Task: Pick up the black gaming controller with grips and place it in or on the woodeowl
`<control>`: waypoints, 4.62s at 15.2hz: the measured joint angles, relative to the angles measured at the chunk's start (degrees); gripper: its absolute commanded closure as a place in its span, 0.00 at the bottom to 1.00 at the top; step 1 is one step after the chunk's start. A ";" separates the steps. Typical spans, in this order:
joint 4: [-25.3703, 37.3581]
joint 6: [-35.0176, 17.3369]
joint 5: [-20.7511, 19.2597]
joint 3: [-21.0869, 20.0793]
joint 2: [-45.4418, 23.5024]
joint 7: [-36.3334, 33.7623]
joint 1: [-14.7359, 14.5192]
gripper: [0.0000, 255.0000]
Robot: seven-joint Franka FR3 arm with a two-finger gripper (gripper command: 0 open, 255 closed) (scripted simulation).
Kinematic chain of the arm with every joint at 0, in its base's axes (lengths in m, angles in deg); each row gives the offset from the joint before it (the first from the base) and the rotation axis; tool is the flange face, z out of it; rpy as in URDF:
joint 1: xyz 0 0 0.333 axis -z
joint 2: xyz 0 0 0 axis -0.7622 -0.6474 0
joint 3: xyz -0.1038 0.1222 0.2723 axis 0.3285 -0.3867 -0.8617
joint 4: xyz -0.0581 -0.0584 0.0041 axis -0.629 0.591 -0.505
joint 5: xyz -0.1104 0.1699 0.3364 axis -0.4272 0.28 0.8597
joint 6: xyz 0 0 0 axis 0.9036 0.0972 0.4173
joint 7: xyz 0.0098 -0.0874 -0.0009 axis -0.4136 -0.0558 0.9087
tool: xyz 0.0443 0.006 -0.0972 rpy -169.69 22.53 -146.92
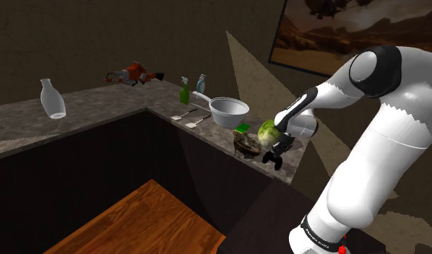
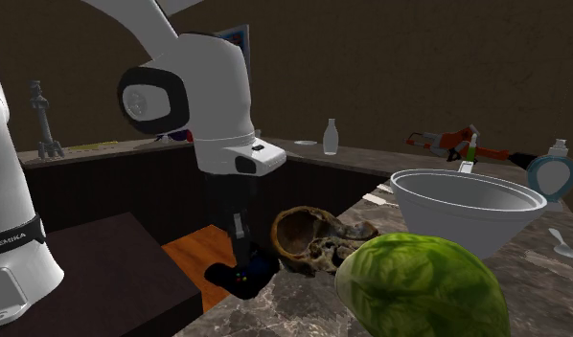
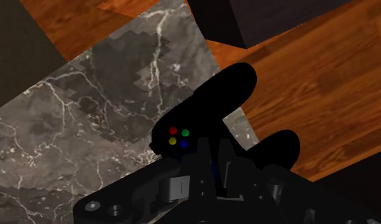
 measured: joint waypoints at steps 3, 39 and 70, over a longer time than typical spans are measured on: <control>0.32 2.68 -6.62 0.20 3.68 -4.84 0.93 1.00; 38.20 30.54 2.25 -6.59 -9.68 -9.55 -0.39 1.00; 43.90 23.30 14.79 -12.22 -26.25 -3.28 4.51 0.00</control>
